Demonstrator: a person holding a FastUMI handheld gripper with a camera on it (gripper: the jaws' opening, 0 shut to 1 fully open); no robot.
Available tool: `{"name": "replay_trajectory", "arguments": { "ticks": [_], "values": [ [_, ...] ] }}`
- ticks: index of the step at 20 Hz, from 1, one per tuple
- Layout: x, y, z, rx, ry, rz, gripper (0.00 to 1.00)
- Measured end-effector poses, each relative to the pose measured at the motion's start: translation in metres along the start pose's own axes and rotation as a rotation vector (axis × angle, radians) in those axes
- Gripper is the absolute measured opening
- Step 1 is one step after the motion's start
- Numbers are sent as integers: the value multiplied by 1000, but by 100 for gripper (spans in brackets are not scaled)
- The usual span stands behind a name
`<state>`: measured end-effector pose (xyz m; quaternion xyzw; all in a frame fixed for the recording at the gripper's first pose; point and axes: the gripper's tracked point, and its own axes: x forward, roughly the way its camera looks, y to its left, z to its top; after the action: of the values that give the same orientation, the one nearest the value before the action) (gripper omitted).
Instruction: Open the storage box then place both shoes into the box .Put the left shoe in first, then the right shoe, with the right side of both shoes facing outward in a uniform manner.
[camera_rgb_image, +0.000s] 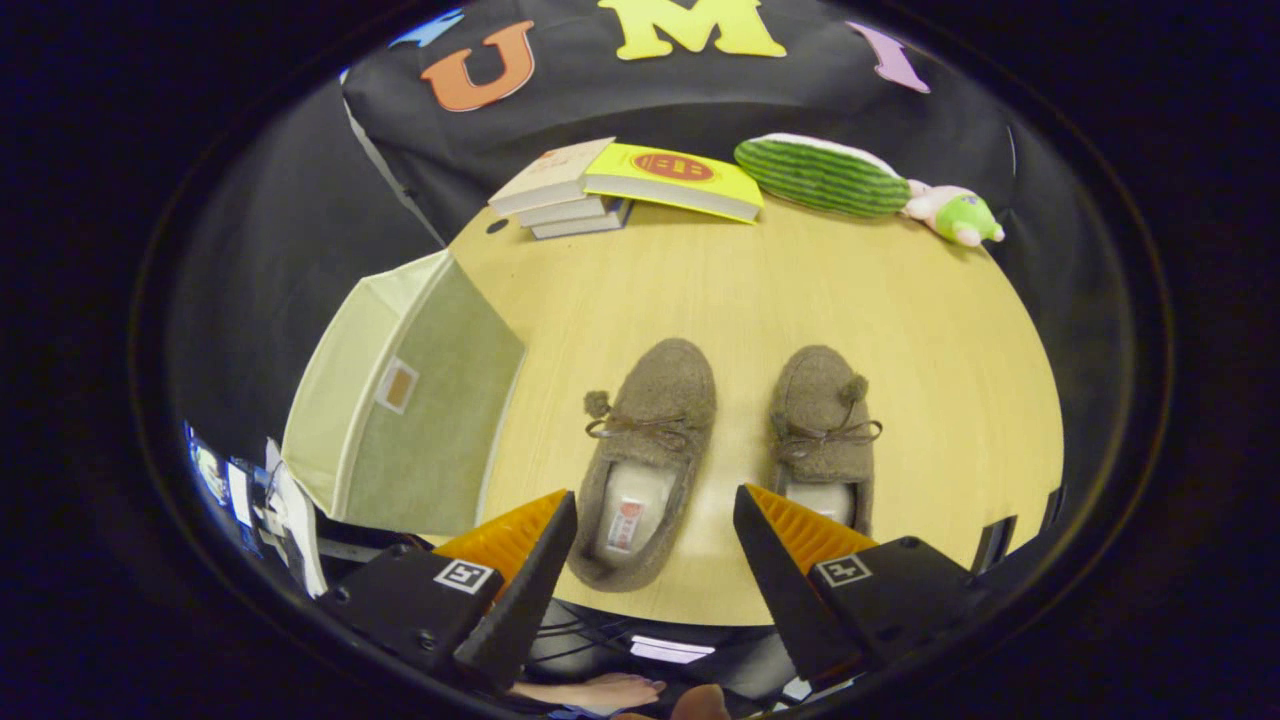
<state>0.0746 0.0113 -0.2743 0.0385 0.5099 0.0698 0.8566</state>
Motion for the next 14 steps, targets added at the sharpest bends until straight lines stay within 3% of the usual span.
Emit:
{"name": "replay_trajectory", "arguments": {
  "ticks": [3, 7, 14],
  "values": [
    [28, -13, -11, 45, 62, -11, 99],
    [54, -17, -19, 133, 131, 44, 88],
    [76, -8, -30, 296, 227, 135, 41]
  ]
}}
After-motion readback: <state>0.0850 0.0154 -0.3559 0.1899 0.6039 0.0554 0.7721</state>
